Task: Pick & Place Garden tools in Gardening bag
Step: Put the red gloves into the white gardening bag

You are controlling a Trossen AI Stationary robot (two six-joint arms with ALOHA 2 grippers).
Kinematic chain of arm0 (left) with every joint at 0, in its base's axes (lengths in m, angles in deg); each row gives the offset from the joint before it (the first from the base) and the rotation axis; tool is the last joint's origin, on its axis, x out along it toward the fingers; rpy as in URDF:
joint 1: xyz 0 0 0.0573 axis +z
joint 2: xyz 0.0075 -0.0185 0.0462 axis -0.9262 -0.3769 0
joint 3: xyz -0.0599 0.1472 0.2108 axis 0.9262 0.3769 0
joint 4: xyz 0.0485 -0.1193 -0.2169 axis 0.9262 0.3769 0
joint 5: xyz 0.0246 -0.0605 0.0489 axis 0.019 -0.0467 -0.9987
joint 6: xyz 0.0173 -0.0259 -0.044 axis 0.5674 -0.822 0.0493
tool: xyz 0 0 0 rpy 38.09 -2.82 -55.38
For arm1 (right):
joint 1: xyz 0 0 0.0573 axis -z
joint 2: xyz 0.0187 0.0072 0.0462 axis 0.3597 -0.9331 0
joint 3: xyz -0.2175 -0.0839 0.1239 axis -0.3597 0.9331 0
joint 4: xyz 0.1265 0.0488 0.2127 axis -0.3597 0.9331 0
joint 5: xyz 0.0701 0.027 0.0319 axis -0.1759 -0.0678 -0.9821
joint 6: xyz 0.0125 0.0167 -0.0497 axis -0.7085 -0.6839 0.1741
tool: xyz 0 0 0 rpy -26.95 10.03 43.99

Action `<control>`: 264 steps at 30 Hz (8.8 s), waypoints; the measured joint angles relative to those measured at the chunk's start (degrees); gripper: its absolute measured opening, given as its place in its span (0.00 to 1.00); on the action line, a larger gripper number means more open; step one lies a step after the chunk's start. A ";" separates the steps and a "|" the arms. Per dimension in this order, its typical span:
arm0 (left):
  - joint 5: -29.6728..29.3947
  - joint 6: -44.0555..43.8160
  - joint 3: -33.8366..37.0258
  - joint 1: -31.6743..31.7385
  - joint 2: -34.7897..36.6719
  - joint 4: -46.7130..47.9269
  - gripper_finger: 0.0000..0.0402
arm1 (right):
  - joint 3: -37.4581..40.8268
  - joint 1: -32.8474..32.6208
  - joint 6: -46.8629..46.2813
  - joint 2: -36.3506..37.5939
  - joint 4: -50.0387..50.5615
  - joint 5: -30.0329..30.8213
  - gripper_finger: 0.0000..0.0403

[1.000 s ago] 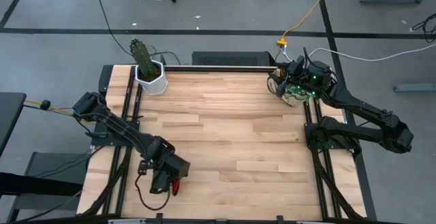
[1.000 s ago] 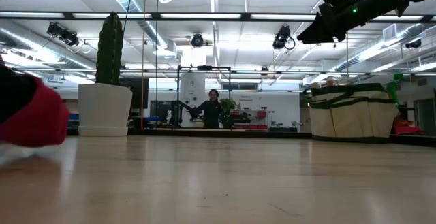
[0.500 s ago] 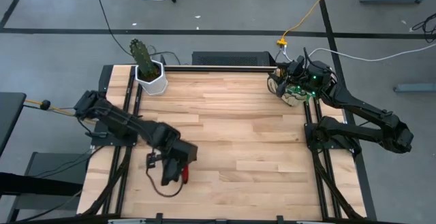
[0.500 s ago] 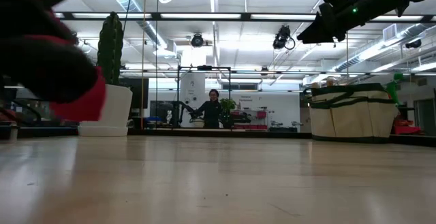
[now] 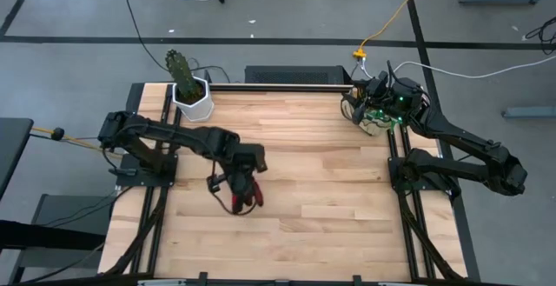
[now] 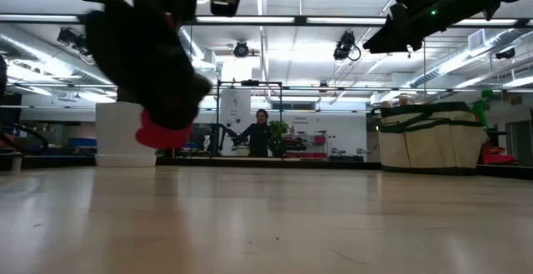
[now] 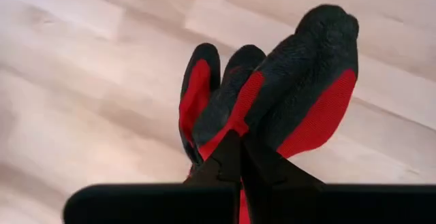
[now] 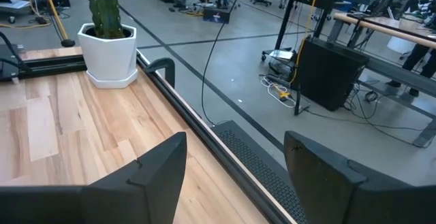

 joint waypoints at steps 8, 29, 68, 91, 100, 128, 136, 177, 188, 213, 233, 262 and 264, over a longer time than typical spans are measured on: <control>0.18 -1.78 -2.73 4.85 0.23 -4.08 0.01 | 0.00 0.00 0.00 0.00 0.00 0.00 0.61; -1.59 -17.93 -22.05 14.73 0.31 -12.32 0.01 | 0.02 -0.02 -4.27 0.01 -5.91 -18.51 0.61; -1.62 -41.03 -23.65 20.71 0.28 -39.67 0.01 | -0.52 -14.89 -15.06 -0.02 -27.58 -19.41 0.65; -1.51 -48.34 -23.61 20.64 0.28 -43.13 0.01 | -10.01 -16.03 -12.02 -6.48 -21.51 -21.14 0.83; 0.46 -50.26 -23.61 20.62 0.28 -43.16 0.01 | -10.01 -19.09 -9.07 -11.16 -30.25 -21.57 0.84; 0.90 -51.21 -23.61 20.62 0.28 -43.13 0.01 | -10.03 -24.09 -5.99 -18.12 -44.77 -15.54 0.84; 0.88 -51.21 -23.61 20.62 0.28 -43.13 0.01 | -10.03 -24.06 -7.50 -20.34 -48.67 -15.57 0.84; 0.92 -51.19 -23.61 20.62 0.26 -43.15 0.01 | -10.01 -24.04 -7.48 -20.78 -50.61 -18.12 0.33; 0.92 -51.17 -23.61 20.63 0.26 -43.13 0.01 | -10.02 -24.04 -7.48 -20.78 -50.91 -18.15 0.19; 0.90 -51.37 -23.61 20.64 0.26 -43.13 0.15 | -10.01 -24.05 -7.46 -20.78 -50.93 -18.21 0.08; 0.85 -60.11 -23.63 21.69 3.09 -42.53 0.28 | -10.02 -23.49 -7.51 -19.91 -51.15 -17.99 0.08; -7.34 -59.58 -23.56 21.98 8.80 -33.71 0.04 | -10.01 -16.72 -10.53 -7.84 -26.26 -12.96 0.08; -7.34 -59.58 -23.56 21.61 8.79 -33.85 0.02 | -10.01 -16.23 -10.51 -7.29 -24.32 -12.59 0.08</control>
